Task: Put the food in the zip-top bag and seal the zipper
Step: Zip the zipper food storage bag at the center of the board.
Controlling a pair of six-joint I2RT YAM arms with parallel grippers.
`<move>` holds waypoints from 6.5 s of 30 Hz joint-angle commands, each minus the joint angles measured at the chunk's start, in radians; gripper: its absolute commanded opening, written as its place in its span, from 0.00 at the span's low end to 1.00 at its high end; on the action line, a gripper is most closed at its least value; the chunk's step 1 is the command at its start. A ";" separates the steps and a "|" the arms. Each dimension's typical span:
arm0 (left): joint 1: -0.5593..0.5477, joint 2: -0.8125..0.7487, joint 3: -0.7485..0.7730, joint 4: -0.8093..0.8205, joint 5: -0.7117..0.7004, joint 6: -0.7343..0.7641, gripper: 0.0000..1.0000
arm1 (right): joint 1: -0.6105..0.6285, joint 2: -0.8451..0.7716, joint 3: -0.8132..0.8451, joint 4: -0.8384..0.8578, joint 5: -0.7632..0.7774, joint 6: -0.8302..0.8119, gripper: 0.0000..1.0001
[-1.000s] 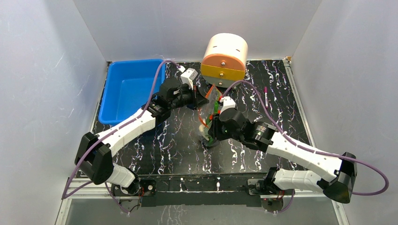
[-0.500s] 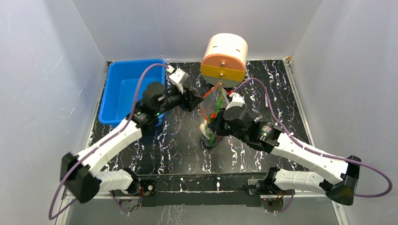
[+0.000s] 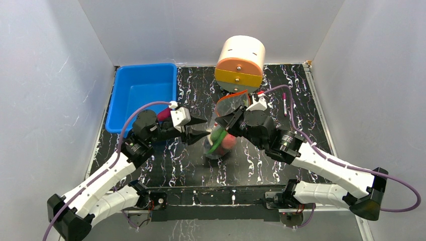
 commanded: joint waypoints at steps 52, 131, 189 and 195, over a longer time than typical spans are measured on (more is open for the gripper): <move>-0.003 0.132 -0.123 0.264 0.240 0.007 0.00 | 0.005 -0.166 0.041 0.005 -0.657 -1.572 0.48; -0.004 0.039 -0.083 -0.004 0.211 0.163 0.45 | -0.004 0.065 0.173 -0.149 -0.675 -1.911 0.00; -0.003 -0.003 -0.119 -0.002 0.208 0.213 0.00 | -0.102 0.010 0.122 -0.213 -0.621 -1.871 0.00; -0.003 -0.010 -0.129 0.041 0.203 0.183 0.00 | -0.136 0.001 0.113 -0.229 -0.647 -1.873 0.00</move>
